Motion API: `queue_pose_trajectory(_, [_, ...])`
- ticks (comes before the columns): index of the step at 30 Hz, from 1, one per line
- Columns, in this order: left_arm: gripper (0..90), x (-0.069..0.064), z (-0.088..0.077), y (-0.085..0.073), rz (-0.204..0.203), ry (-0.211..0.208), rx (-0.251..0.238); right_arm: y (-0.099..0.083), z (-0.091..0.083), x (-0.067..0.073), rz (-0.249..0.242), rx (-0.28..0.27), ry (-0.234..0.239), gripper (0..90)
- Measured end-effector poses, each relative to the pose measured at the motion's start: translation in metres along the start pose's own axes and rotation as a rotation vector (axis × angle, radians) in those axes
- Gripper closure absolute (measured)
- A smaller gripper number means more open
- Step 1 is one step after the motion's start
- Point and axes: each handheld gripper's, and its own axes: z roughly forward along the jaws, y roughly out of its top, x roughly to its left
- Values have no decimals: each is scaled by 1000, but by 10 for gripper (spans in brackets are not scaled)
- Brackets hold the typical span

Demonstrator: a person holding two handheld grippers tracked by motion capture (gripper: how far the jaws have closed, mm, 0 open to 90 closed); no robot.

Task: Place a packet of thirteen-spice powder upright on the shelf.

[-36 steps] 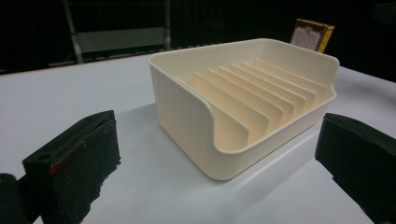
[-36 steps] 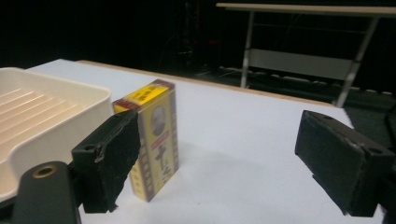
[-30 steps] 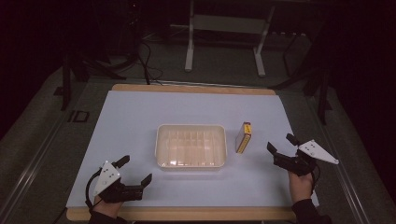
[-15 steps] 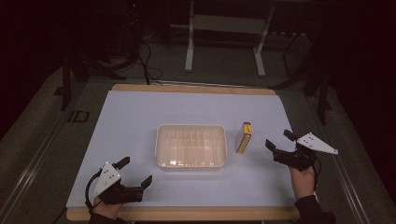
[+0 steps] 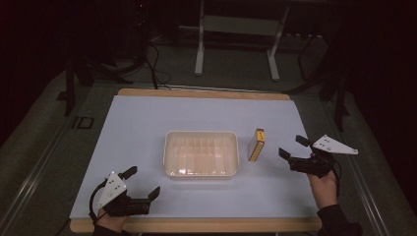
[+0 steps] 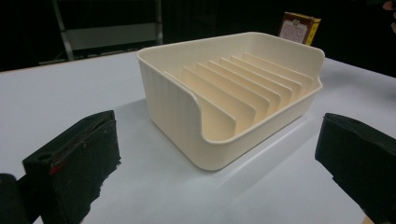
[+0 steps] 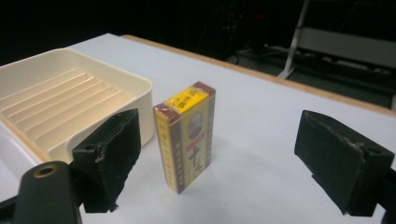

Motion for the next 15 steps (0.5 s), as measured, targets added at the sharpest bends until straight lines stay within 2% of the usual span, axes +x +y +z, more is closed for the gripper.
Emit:
queue_pose_trajectory(7, [0, 1, 2, 0, -5, -9, 12, 1, 5, 0, 7, 119, 13, 147])
queue_pose_trajectory(11, [0, 0, 2, 0, -8, -5, 12, -4, 14, -1, 30, 221, 37, 145])
queue_pose_trajectory(15, [0, 0, 2, 0, -9, -9, 13, -5, 15, -2, 40, 247, 8, 139])
